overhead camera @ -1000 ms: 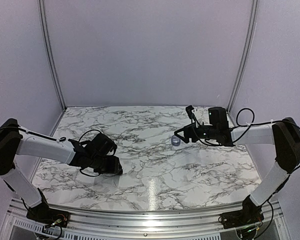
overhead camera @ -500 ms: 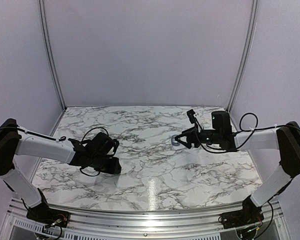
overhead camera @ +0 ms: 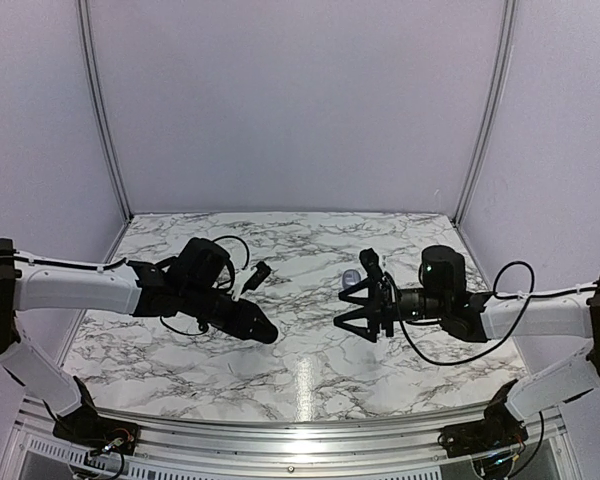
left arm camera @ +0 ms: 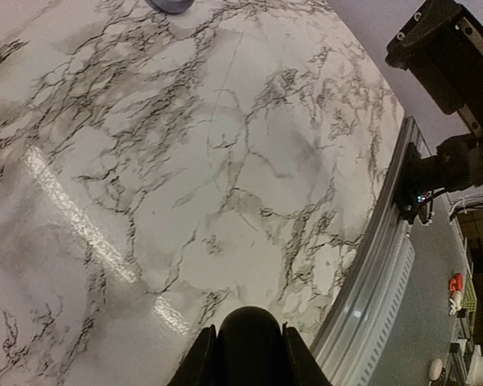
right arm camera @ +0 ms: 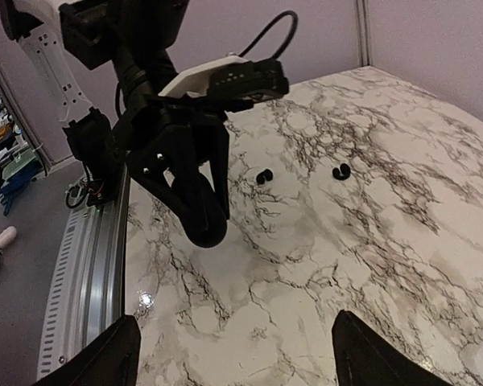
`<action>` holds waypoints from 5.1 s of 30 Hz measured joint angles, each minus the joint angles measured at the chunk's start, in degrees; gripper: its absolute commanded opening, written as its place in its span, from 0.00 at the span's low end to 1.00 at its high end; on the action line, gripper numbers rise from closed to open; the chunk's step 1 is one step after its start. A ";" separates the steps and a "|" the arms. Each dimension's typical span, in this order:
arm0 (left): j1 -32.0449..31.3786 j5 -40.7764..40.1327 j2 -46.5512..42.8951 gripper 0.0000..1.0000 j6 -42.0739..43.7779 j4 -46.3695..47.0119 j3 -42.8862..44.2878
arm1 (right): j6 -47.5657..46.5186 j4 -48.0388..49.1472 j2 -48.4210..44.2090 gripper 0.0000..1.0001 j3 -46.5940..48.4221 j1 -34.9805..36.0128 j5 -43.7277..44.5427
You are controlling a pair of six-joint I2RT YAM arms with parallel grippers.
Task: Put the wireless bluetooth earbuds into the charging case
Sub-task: Pass from the left arm to the right, then pass from the right arm to the left
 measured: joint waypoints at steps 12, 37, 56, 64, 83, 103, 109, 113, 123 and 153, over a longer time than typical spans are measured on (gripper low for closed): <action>-1.95 8.81 1.07 0.18 -5.84 5.99 5.27 | -10.36 0.20 -1.33 0.85 0.70 15.50 15.56; -4.39 11.47 3.34 0.19 -11.80 11.61 5.75 | -18.18 -2.67 4.61 0.53 6.03 23.67 29.31; -4.63 2.21 -1.14 0.73 -13.60 15.63 3.19 | -17.22 -1.27 3.82 0.29 5.97 23.89 35.78; -4.63 -9.64 -8.57 0.63 -19.65 32.41 -9.38 | -11.30 1.31 3.82 0.29 5.97 23.89 46.31; -6.75 -16.06 -2.60 0.48 -21.57 44.26 -9.99 | -4.02 4.57 3.85 0.29 5.97 23.89 49.05; -3.78 3.21 -2.58 0.54 -3.50 9.25 8.44 | -20.63 -5.88 -4.31 0.21 4.50 24.02 31.10; -3.69 12.15 -2.45 0.53 -0.02 -2.47 9.97 | -23.69 -10.91 -4.79 0.20 4.50 28.79 29.57; -3.72 17.07 -1.79 0.51 -0.31 -5.29 9.97 | -25.16 -14.19 -2.19 0.18 5.81 32.81 31.47; -4.28 22.16 1.16 0.50 -0.31 -9.03 9.38 | -26.67 -19.41 0.24 0.18 7.56 35.15 35.74; -6.25 14.88 -2.86 0.09 7.04 -6.29 6.58 | -22.12 -14.80 -8.28 0.94 4.85 32.52 40.33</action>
